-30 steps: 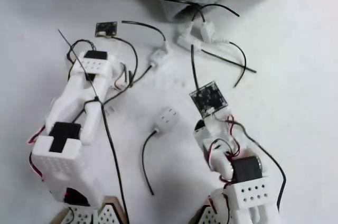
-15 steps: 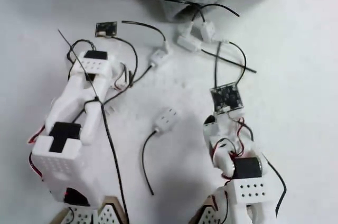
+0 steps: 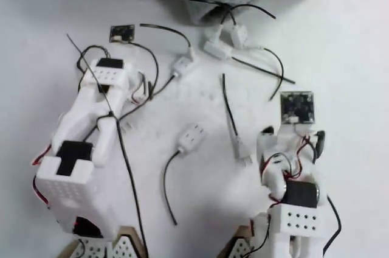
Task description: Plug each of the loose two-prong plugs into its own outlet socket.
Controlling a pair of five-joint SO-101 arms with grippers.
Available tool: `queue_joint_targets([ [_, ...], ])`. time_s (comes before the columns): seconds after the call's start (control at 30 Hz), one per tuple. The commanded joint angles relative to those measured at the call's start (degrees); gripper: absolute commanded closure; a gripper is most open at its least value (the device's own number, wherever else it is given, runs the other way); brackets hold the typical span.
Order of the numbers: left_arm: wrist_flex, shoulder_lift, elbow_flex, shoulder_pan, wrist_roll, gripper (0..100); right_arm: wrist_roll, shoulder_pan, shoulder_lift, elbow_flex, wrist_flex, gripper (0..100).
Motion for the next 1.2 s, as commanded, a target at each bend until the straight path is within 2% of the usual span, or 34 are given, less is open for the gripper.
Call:
queue_joint_targets([
  [0.0, -0.8, -3.5, -0.2, 0.0, -0.5, 79, 3.6, 1.0, 0.2, 1.3, 0.1, 59.8],
  [0.2, -0.5, -3.5, -0.2, 0.0, -0.5, 79, 3.8, 0.6, 2.2, 1.5, 0.0, 59.8],
  [0.3, -0.5, -3.4, -0.2, 0.0, -0.5, 79, 4.0, -2.6, 8.2, 1.4, -2.2, 59.8],
  [0.67, -0.5, -3.4, -0.1, 0.0, -0.5, 79, 3.6, -4.7, 48.4, -10.9, -17.9, 59.8],
  [0.8, -0.6, -3.4, -0.1, 0.0, -0.5, 79, 3.6, -5.0, 58.2, -20.5, -11.2, 59.8],
  [0.97, -0.8, -3.4, -0.1, 0.0, -0.5, 79, 3.7, -7.3, 63.1, -25.2, -7.4, 59.8],
  [1.17, -0.8, -3.4, -0.1, 0.0, -0.5, 79, 3.6, -21.5, 62.2, -25.8, -4.3, 59.8],
])
